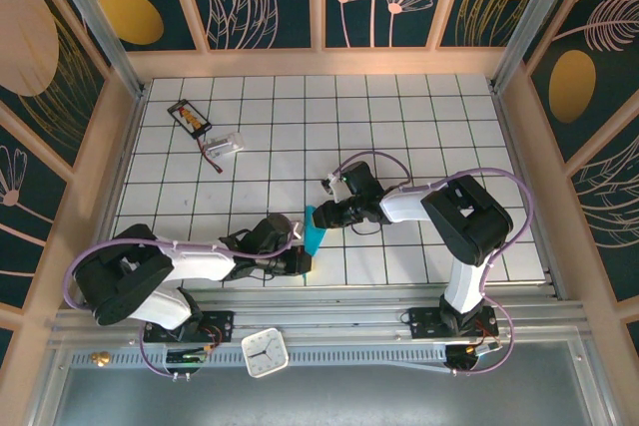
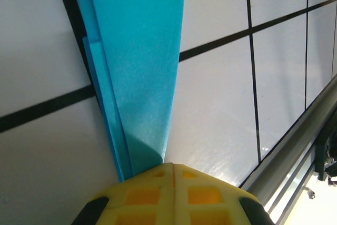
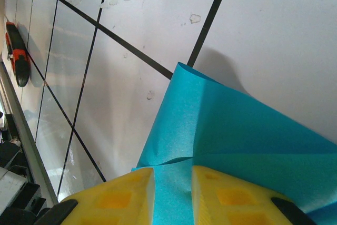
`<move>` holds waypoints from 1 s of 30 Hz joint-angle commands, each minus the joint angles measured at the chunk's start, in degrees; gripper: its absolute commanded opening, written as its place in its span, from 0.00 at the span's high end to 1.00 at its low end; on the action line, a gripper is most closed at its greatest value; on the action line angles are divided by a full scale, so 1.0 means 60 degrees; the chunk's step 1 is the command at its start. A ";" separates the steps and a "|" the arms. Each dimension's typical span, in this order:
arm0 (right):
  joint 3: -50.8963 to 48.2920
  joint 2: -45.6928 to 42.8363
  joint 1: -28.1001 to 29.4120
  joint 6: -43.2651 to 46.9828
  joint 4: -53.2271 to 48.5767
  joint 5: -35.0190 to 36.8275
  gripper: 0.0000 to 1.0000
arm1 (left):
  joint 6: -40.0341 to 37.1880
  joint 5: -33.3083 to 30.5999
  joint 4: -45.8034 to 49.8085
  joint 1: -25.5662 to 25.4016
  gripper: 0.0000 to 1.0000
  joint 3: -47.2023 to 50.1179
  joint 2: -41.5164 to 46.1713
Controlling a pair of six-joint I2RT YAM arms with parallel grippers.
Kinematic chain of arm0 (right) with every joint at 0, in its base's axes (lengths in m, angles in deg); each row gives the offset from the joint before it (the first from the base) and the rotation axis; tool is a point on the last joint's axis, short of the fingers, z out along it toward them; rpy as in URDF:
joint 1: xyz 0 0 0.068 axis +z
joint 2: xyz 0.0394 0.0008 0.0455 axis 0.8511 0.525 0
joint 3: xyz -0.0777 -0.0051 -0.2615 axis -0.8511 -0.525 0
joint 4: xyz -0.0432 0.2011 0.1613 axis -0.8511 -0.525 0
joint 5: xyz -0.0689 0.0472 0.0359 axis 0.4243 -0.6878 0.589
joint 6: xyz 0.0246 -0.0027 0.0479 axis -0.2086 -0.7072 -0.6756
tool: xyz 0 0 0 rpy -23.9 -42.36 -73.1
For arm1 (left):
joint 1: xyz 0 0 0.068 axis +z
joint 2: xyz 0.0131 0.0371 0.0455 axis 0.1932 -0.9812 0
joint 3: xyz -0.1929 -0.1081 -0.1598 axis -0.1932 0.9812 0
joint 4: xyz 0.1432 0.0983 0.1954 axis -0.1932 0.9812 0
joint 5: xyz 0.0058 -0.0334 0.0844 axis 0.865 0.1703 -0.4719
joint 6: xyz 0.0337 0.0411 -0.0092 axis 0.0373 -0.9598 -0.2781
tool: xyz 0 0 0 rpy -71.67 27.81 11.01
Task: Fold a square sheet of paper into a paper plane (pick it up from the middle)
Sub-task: Perform the fifth fold on the wing at the bottom-center of the table.
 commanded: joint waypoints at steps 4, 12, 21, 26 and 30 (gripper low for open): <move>-0.0149 0.0906 -0.0116 0.0122 -0.0623 0.1502 0.73 | -0.0257 0.1122 0.2639 -0.0260 1.00 0.0446 -0.0087; -0.0132 0.0877 -0.0112 0.0136 -0.0662 0.1542 0.73 | -0.0559 0.1394 0.3395 -0.0353 1.00 0.0403 -0.0042; -0.0120 0.0907 -0.0103 0.0137 -0.0659 0.1537 0.73 | -0.0747 0.1500 0.4153 -0.0358 1.00 0.0431 0.0334; -0.0140 0.0925 -0.0099 0.0137 -0.0637 0.1502 0.73 | -0.0995 0.1771 0.3716 -0.0337 1.00 -0.0242 0.1158; -0.0119 0.0902 -0.0100 0.0136 -0.0651 0.1502 0.73 | -0.0368 0.2060 0.2036 -0.0115 1.00 -0.0456 0.1678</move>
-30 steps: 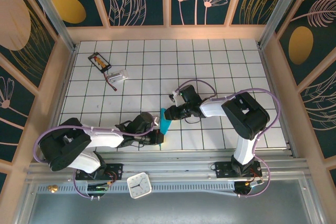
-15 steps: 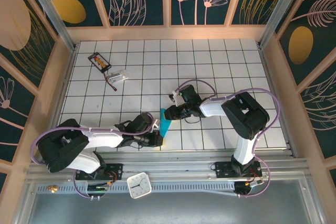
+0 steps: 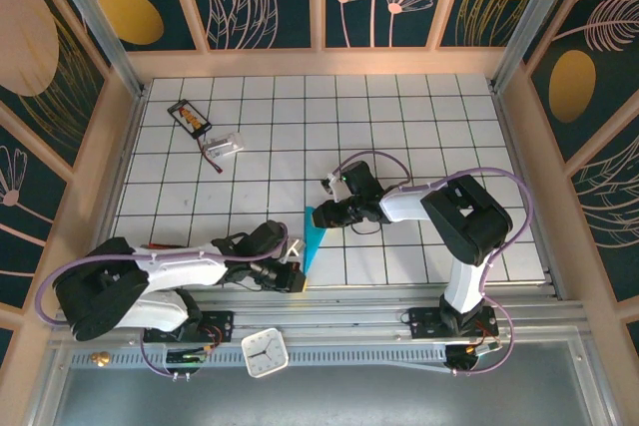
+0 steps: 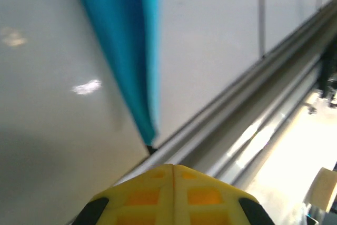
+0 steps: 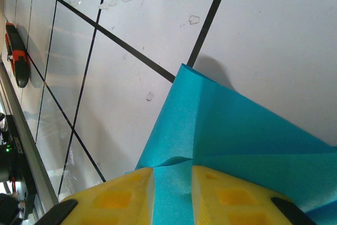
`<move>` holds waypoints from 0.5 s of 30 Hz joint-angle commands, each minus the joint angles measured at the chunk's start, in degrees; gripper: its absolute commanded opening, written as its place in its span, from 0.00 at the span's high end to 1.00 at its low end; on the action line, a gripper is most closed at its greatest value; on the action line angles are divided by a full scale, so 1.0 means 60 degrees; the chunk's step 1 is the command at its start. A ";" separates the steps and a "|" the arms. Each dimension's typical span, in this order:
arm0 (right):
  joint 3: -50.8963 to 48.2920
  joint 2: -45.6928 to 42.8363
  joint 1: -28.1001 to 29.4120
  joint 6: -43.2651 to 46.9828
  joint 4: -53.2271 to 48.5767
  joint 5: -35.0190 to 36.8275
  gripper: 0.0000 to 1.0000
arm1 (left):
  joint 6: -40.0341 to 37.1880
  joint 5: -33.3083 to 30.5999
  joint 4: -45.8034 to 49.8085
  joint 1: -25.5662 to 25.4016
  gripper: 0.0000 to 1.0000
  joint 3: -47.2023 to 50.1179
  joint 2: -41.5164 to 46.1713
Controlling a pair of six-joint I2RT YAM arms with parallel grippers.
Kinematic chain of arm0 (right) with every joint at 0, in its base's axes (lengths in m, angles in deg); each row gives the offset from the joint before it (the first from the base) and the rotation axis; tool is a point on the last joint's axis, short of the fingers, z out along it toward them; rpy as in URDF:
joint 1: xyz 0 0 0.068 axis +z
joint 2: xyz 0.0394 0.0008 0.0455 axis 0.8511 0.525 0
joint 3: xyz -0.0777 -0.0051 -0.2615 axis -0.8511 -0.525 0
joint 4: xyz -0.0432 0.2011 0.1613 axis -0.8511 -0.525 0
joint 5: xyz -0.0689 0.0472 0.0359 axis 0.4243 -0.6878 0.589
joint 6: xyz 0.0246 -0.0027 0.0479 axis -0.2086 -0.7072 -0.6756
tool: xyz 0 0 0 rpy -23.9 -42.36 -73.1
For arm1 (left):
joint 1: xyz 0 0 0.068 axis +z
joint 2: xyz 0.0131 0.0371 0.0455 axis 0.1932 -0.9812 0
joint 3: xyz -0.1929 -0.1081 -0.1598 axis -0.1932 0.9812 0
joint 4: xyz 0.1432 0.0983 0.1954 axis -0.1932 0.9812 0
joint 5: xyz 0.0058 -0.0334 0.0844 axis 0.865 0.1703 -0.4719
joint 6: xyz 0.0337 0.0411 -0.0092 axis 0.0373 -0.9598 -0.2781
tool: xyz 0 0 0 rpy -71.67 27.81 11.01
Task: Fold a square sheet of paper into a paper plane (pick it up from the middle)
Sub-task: Perform the fifth fold on the wing at the bottom-center of the table.
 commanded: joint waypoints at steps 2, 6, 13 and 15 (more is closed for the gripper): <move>-0.0176 0.0855 -0.0093 0.0152 -0.0577 0.1491 0.73 | 0.0620 0.0452 -0.1217 0.0445 1.00 -0.0346 0.0369; -0.0157 0.0818 -0.0083 0.0150 -0.0584 0.1473 0.73 | 0.0809 0.0044 -0.1815 0.0684 1.00 -0.0470 0.0316; -0.0085 0.0793 -0.0069 0.0185 -0.0630 0.1483 0.73 | 0.0307 -0.0634 -0.1222 0.0787 1.00 -0.0889 -0.0703; -0.0081 0.0830 -0.0079 0.0194 -0.0626 0.1476 0.73 | 0.0239 -0.0667 -0.1200 0.0828 1.00 -0.0810 -0.0864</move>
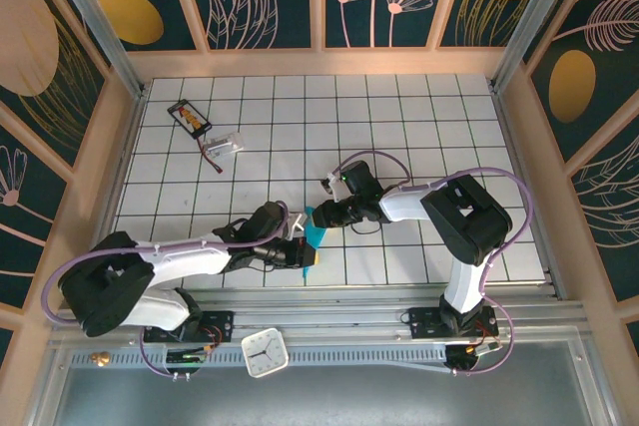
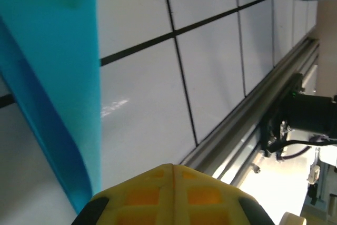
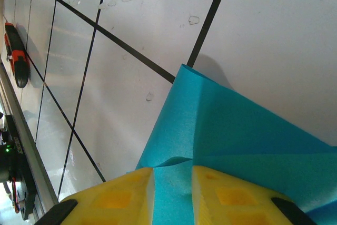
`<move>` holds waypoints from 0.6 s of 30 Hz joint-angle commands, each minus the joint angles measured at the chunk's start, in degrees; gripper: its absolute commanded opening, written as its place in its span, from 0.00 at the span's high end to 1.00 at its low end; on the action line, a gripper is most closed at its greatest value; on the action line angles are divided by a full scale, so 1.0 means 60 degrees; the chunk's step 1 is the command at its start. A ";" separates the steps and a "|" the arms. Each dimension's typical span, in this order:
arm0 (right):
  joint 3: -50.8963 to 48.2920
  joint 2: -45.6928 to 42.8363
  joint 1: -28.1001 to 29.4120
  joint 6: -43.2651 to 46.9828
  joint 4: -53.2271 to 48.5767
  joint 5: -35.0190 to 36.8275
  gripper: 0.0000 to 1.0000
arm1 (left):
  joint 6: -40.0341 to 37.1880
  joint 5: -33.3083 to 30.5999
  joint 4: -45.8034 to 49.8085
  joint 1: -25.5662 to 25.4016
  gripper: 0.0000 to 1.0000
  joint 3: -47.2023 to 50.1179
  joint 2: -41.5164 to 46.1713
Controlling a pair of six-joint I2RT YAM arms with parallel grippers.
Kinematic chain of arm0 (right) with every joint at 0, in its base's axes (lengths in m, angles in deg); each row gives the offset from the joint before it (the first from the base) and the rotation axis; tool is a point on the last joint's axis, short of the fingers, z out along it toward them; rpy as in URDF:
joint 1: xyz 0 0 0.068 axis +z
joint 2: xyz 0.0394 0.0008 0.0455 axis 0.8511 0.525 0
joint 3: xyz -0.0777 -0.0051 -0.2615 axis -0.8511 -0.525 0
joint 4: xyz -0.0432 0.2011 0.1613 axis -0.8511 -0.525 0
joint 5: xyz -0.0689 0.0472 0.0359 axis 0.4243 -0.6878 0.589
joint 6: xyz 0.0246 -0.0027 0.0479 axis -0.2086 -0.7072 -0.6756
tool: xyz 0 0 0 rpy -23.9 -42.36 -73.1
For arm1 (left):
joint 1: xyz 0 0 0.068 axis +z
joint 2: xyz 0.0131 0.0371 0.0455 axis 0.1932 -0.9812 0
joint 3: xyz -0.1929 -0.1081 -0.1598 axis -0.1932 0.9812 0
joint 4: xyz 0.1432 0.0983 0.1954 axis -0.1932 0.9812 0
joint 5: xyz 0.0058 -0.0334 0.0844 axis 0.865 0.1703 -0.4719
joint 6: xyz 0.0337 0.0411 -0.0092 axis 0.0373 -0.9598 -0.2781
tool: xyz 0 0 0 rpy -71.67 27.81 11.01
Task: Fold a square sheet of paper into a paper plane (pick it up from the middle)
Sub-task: Perform the fifth fold on the wing at the bottom-center of the table.
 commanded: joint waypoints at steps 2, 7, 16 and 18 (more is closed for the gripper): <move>-0.0122 0.0853 -0.0078 0.0192 -0.0557 0.1472 0.73 | -0.0314 -0.0184 0.0290 0.0128 1.00 -0.0066 -0.0542; -0.0090 0.0848 -0.0089 0.0205 -0.0595 0.1487 0.73 | -0.0540 -0.0326 0.0494 0.0249 1.00 0.0049 -0.0854; -0.0087 0.0883 -0.0081 0.0287 -0.0630 0.1488 0.73 | -0.0756 -0.0492 0.0858 0.0383 1.00 0.0501 -0.1051; -0.0037 0.0864 -0.0096 0.0303 -0.0590 0.1410 0.72 | -0.0697 -0.0407 0.0802 0.0394 1.00 0.0663 -0.1063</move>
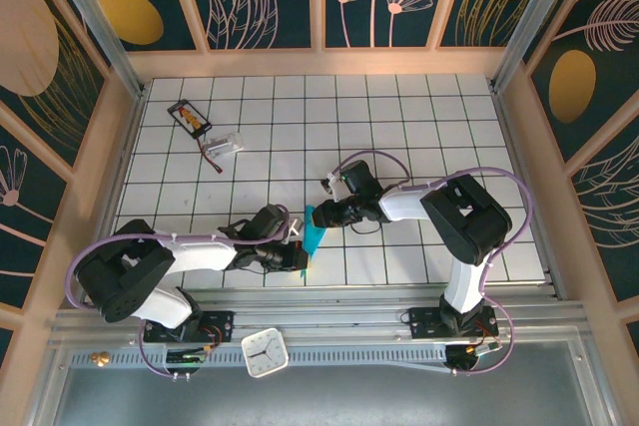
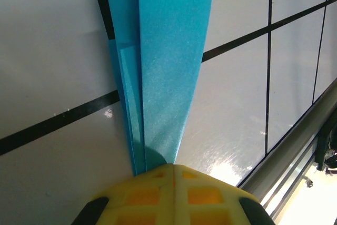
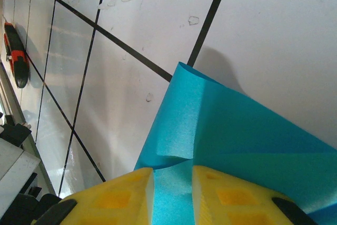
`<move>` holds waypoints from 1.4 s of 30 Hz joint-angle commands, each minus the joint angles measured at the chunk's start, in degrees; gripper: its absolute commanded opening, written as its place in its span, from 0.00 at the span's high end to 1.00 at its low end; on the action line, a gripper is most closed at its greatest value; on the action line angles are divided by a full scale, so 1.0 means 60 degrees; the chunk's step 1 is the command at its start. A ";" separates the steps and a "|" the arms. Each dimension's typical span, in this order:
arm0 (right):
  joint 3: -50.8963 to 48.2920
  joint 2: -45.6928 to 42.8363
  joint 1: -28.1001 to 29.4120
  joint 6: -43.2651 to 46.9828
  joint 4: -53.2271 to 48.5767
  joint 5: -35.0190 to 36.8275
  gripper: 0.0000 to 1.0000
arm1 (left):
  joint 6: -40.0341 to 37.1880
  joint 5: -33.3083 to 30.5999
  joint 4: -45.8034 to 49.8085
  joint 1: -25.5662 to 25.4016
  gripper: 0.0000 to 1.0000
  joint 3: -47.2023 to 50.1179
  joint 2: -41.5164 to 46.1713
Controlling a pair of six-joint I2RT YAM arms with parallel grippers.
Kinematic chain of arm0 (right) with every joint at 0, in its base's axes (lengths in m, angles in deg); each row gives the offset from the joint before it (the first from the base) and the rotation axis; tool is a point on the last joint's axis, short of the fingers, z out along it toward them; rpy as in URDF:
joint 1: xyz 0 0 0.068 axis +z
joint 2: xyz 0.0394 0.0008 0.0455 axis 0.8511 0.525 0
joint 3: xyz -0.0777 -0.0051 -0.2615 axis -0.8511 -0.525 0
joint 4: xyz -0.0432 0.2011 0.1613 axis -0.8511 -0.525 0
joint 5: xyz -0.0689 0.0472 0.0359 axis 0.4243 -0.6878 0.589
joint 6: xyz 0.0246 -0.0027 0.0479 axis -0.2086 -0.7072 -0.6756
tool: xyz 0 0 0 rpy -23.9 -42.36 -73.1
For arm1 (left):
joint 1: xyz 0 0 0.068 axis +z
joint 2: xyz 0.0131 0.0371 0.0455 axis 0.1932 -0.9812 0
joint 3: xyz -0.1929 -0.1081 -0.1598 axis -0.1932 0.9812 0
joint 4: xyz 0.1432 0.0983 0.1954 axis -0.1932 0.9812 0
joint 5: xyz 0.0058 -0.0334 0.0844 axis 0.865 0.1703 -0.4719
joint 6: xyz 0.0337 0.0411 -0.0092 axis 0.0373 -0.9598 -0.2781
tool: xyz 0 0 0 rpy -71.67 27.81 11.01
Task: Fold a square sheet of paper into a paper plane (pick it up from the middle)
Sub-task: Perform the fifth fold on the wing at the bottom-center of the table.
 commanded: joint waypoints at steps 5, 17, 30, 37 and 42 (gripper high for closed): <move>0.0344 0.0495 -0.0107 0.0283 -0.0474 0.0966 0.70 | -0.0065 -0.0056 0.0697 0.0052 1.00 0.0678 -0.0197; -0.1478 -0.1687 0.0192 -0.2282 0.2026 -0.0793 0.73 | 0.0012 0.0086 0.0680 0.0051 1.00 0.0851 -0.0552; -0.2512 -0.1392 0.1406 -0.3506 0.3445 -0.0399 0.86 | 0.0046 0.0018 0.0757 0.0050 1.00 0.0850 -0.0636; -0.2864 -0.1177 0.1590 -0.3875 0.3688 -0.0125 0.87 | 0.0052 -0.0026 0.0786 0.0049 1.00 0.0843 -0.0664; -0.2966 -0.0883 0.1592 -0.3942 0.3801 0.0024 0.87 | 0.0042 -0.0019 0.0815 0.0053 1.00 0.0807 -0.0693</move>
